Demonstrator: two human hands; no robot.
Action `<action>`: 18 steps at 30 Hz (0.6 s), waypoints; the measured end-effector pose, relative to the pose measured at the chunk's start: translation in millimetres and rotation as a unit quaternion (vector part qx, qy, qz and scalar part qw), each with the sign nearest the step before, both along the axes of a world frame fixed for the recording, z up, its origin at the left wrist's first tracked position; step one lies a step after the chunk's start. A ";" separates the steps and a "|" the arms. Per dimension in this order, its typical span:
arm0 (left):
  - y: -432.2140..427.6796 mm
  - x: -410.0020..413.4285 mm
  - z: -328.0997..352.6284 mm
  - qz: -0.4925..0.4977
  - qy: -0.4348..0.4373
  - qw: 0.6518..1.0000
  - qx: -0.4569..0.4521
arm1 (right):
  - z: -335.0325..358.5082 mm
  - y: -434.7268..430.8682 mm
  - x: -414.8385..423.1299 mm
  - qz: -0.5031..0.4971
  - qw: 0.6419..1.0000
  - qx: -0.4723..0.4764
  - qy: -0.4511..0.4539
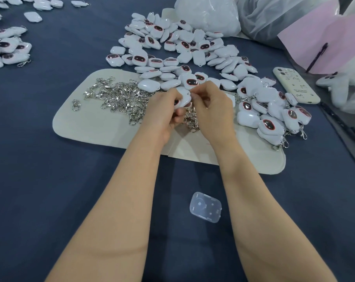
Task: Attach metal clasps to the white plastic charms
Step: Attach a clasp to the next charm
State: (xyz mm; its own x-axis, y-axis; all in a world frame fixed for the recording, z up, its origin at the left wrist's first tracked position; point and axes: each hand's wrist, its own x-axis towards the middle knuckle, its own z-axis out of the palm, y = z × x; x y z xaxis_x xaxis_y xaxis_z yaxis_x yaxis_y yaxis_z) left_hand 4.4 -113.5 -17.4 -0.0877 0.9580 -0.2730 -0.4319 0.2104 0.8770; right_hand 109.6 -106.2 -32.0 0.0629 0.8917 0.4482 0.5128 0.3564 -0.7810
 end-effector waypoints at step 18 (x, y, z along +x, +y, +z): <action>-0.3 3.5 -7.3 0.047 0.012 0.997 0.061 | 6.8 1.3 -0.3 0.066 0.941 -0.188 0.275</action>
State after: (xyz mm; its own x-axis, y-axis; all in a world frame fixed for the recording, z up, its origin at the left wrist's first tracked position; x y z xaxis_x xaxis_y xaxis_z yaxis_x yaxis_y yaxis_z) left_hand 8.0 -113.8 -24.7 -0.1839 0.9710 -0.1524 -0.4233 0.0617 0.9039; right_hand 109.3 -105.0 -25.2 0.0710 0.9970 0.0315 -0.0345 0.0340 -0.9988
